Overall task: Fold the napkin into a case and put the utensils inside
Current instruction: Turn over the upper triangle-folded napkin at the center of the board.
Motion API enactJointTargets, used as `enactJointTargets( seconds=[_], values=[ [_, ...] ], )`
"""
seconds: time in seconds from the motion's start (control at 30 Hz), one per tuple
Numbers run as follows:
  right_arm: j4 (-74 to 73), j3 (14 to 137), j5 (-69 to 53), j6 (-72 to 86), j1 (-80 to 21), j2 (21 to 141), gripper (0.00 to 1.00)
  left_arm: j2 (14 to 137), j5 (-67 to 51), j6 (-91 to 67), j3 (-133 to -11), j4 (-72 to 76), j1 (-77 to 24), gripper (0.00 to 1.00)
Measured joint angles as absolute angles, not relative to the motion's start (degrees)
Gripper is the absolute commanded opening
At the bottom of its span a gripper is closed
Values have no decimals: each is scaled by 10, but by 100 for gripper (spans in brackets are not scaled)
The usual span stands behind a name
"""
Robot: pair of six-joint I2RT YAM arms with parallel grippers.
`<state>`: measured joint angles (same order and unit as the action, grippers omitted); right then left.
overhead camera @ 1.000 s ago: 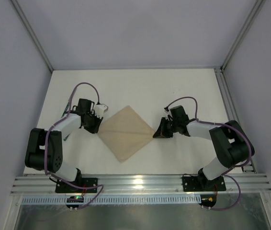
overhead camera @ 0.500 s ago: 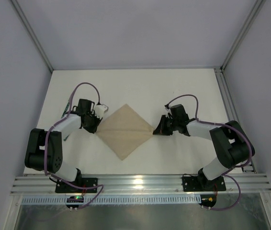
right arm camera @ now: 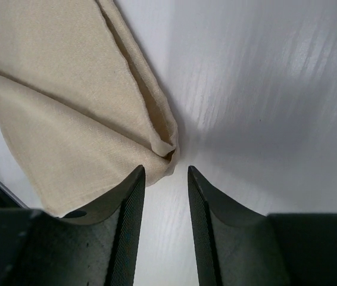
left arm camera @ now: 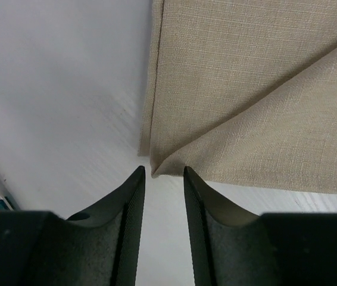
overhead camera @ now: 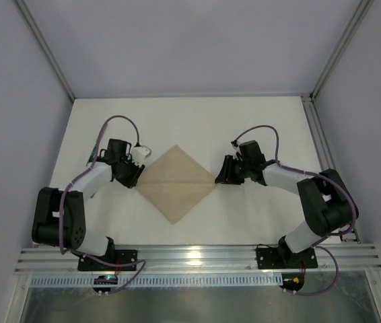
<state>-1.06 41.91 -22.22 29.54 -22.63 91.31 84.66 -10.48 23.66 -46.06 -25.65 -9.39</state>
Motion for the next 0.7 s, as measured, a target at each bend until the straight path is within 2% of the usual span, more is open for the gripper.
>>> enactJointTargets(
  seconds=[0.2, 0.27, 0.3, 0.33, 0.43, 0.7],
  values=[
    [-101, 458, -152, 256, -270, 833, 38, 791, -120, 232, -485, -302, -94, 37],
    [-117, 472, -129, 253, -310, 816, 31, 779, -132, 229, -496, -312, -94, 33],
    [-120, 477, -121, 252, -328, 813, 22, 776, -137, 228, -500, -315, -94, 32],
    [-119, 481, -118, 249, -344, 813, 18, 776, -141, 227, -502, -316, -94, 31],
    [-112, 481, -128, 251, -372, 830, 11, 790, -148, 225, -502, -319, -97, 31],
    [-78, 481, -160, 251, -361, 920, 6, 860, -132, 215, -502, -302, -109, 32]
  ],
)
